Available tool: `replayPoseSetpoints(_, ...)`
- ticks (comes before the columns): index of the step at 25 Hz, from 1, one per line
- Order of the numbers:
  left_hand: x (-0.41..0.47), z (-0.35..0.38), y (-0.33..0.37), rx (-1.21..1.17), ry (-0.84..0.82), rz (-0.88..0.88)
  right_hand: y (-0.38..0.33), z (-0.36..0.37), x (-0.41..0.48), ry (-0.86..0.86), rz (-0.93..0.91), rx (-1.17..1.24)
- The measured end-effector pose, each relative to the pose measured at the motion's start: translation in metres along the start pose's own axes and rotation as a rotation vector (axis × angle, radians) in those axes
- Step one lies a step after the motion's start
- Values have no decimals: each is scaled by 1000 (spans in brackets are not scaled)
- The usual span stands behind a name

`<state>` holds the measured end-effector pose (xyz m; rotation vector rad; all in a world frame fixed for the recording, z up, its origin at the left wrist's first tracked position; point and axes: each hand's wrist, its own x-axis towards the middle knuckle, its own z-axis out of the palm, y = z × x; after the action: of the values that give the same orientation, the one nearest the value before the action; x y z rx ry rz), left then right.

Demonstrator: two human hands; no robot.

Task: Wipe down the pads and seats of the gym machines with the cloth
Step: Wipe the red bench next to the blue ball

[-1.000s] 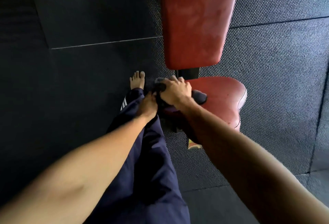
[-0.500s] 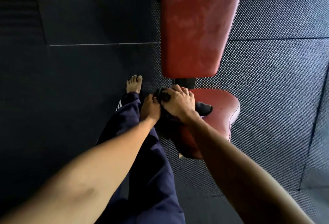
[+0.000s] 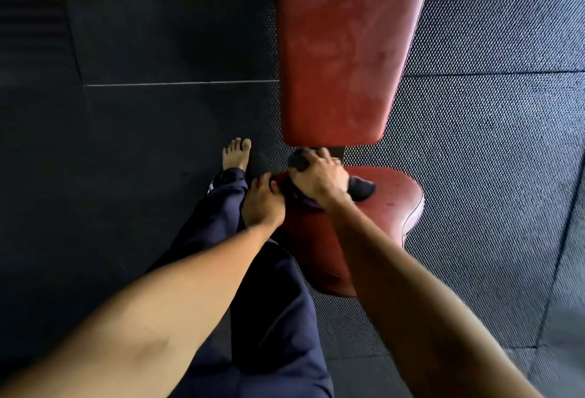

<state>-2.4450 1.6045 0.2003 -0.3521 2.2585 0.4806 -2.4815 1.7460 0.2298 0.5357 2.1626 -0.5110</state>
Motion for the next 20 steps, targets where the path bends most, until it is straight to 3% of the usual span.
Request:
replayPoseSetpoints(4,3,1,-5,24,3,22,-17,7,5,-54,-110,-20)
replayPoseSetpoints(8,1,-4,2,-22,14,10,59,-19,15,52,107,-9)
replayPoseSetpoints(11,0,-5,2,9,20,88,40,-13,7,49,133,54)
replayPoseSetpoints(15,6,-3,-15,135,-69,266,-12,7,-48,63,-11,68)
replayPoseSetpoints(18,2,-13,-5,122,-117,198,16,-2,-102,144,-5,33)
replayPoseSetpoints(20,-2,-15,4,127,-84,258,47,-10,-111,195,54,-50)
